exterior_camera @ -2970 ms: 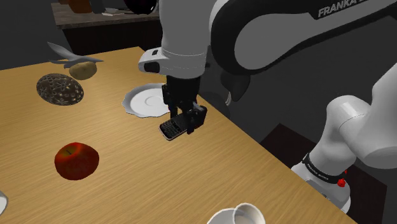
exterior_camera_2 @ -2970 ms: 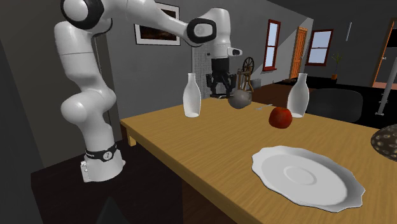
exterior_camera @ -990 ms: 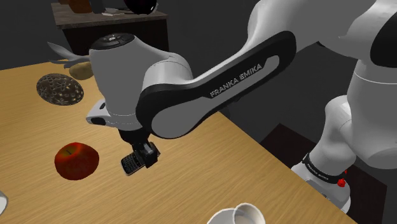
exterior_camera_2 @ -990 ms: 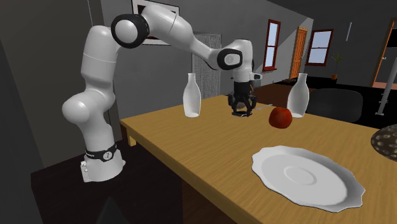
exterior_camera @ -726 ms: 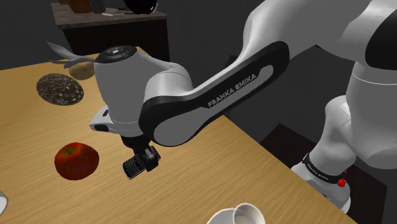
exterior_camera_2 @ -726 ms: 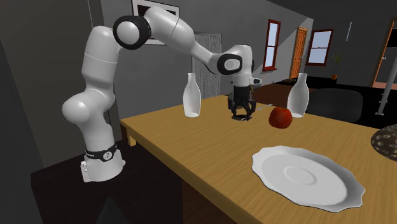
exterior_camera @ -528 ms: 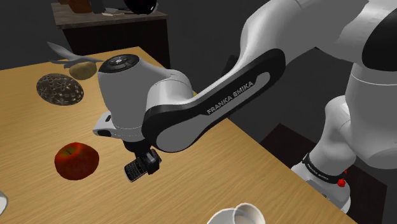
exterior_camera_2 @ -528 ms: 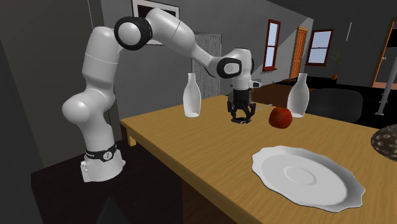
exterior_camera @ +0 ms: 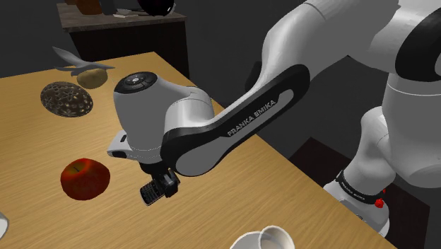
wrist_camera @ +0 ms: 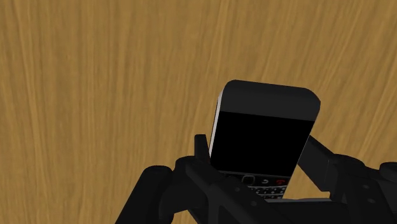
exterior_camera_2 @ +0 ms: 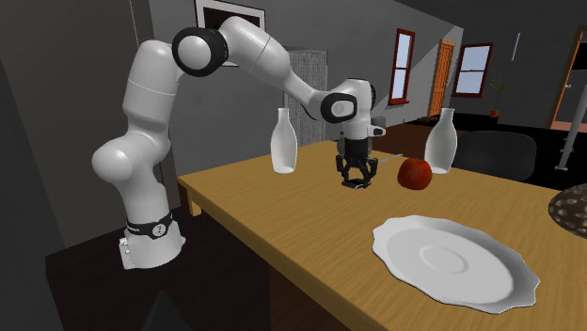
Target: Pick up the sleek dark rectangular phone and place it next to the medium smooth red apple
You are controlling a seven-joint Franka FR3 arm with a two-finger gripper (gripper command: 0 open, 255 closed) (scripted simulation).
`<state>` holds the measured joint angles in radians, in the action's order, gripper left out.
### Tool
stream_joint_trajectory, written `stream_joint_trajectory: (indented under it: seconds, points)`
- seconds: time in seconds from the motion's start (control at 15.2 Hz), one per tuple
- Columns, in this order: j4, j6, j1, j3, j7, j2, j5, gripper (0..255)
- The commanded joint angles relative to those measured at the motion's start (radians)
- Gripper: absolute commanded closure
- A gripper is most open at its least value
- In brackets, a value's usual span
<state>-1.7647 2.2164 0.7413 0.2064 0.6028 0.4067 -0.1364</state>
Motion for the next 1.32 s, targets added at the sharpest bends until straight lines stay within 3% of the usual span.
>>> stream_joint_trajectory:
  seconds: [0.0, 0.07, 0.13, 0.46, 0.73, 1.25]
  points:
    - [0.000, 0.001, 0.000, 0.000, 0.000, 0.000, 0.000, 255]
    - [0.000, 0.001, 0.000, 0.000, 0.000, 0.000, 0.000, 255]
    - [0.000, 0.001, 0.000, 0.000, 0.000, 0.000, 0.000, 0]
    - [0.000, 0.001, 0.000, 0.000, 0.000, 0.000, 0.000, 0]
    - [0.042, -0.101, -0.004, 0.009, 0.012, -0.061, 0.019, 0]
    - [0.042, -0.101, -0.004, 0.009, 0.012, -0.061, 0.019, 0]
